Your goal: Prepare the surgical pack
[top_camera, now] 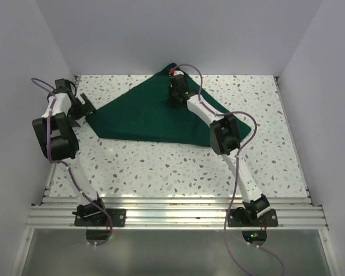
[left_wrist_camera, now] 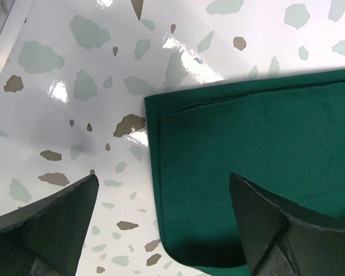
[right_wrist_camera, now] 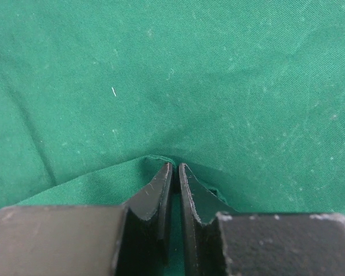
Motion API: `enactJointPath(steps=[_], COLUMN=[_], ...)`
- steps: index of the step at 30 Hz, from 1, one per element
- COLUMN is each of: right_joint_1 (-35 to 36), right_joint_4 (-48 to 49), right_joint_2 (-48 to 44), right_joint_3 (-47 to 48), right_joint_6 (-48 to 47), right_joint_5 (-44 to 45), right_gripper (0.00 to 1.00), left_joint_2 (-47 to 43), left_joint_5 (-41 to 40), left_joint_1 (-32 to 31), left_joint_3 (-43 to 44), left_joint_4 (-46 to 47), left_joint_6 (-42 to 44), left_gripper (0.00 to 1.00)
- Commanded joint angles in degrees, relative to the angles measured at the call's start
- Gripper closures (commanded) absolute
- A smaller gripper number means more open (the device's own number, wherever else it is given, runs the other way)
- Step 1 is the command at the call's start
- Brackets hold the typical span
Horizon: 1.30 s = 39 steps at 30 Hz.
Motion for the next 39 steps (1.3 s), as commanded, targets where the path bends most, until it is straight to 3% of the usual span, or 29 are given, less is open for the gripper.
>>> enactJointPath(steps=[1,10,16,19,25,33,39], right_joint_1=[0.50,0.50,0.58,0.50,0.50,0.50,-0.03], right_joint_4=[0.59,0.68,0.86,0.86,0.68,-3.97,-6.17], right_joint_2=[1.18,1.35,1.53,1.62,1.35,3.90,3.38], right_joint_3=[0.33,-0.37,-0.37,-0.37,-0.64,6.20,7.01], right_joint_6=[1.80,2.33,2.51,2.60,2.77,5.93,10.85], right_joint_5=[-2.59,-2.86,-2.95,-3.03,-2.95,-4.43,-7.69], right_gripper=[0.86,0.78,0.75,0.73,0.67,0.60,0.53], left_joint_2=[1.48,6.84,9.57,10.27,9.40,6.41,2.99], left_joint_5=[-0.96,2.29,4.49,6.77,12.13,14.50,21.08], left_joint_1=[0.66,0.84,0.84,0.84,0.75,0.84,0.75], left_joint_3=[3.81,7.06,8.30,7.60,4.71,4.17,5.58], left_joint_4=[-0.54,0.51,0.77,2.53,4.90,4.38,5.17], left_joint_6=[2.08,2.08,0.15,0.06,0.05,1.73,-0.29], left_gripper=[0.00,0.02,0.06,0.12,0.42,0.97,1.00])
